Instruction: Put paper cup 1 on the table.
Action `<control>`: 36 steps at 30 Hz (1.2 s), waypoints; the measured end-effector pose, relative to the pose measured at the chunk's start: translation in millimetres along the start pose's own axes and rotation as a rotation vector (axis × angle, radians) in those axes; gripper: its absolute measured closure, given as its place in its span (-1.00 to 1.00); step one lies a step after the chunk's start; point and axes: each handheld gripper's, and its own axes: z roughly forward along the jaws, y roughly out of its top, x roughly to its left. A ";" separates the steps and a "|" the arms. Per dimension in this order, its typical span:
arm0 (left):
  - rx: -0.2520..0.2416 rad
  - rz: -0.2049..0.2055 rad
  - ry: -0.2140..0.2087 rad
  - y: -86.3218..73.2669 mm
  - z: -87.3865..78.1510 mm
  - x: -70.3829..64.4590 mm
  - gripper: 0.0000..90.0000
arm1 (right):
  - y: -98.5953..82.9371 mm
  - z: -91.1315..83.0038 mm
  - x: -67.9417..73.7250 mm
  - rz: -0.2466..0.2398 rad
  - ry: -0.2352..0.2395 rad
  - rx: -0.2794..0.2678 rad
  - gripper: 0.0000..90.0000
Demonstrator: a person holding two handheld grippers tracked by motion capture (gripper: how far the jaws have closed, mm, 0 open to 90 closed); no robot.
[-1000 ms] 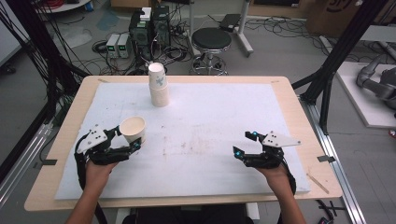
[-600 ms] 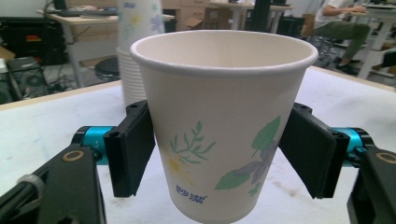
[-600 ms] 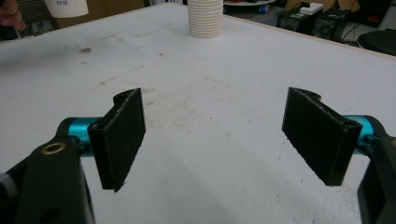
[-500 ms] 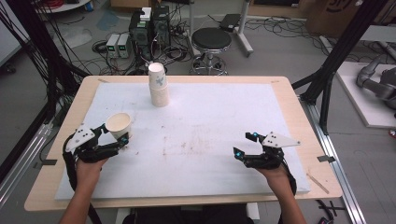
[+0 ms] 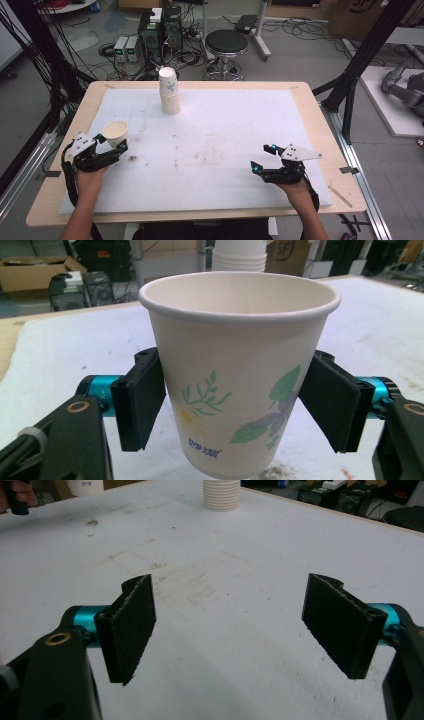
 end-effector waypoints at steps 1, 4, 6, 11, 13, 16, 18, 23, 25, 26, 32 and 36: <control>0.011 0.002 0.007 -0.7 1.1 0.2 -0.37 | -0.1 -0.2 0.1 0.001 -0.001 0.000 -0.51; 0.038 -0.002 0.019 -2.6 3.4 0.6 -0.37 | -0.4 -0.3 0.6 -0.001 0.002 0.002 -0.51; 0.062 -0.005 0.032 -4.4 4.4 1.6 -0.37 | -0.5 -0.4 1.0 0.001 0.001 0.003 -0.51; 0.113 -0.011 0.067 -7.4 5.0 3.9 -0.37 | -0.6 -0.1 0.1 0.000 0.003 -0.002 -0.51; 0.147 -0.008 0.083 -8.8 5.9 4.1 -0.36 | -0.5 0.1 0.1 0.000 0.001 -0.002 -0.51; 0.168 -0.011 0.091 -10.9 6.2 4.3 -0.36 | -0.2 0.4 0.5 0.001 0.005 -0.001 -0.51; 0.175 -0.022 0.099 -11.6 5.1 4.2 -0.36 | 0.0 0.6 0.6 0.001 0.009 0.000 -0.51; 0.205 -0.046 0.101 -13.7 1.5 3.9 -0.36 | -0.1 1.1 0.3 0.000 0.011 0.001 -0.51; 0.221 -0.053 0.096 -14.3 0.4 3.4 -0.36 | 0.2 1.3 0.3 0.000 0.012 0.001 -0.51; 0.234 -0.060 0.089 -14.6 0.5 3.1 -0.37 | 0.3 1.4 0.5 0.003 0.014 0.003 -0.51; 0.248 -0.110 0.064 -11.0 -2.6 3.1 -0.51 | 0.2 2.7 -0.2 -0.002 0.016 0.007 -0.51; 0.197 -0.128 0.037 -7.5 -9.0 7.7 -0.64 | 0.1 2.5 -0.1 0.000 0.016 0.009 -0.51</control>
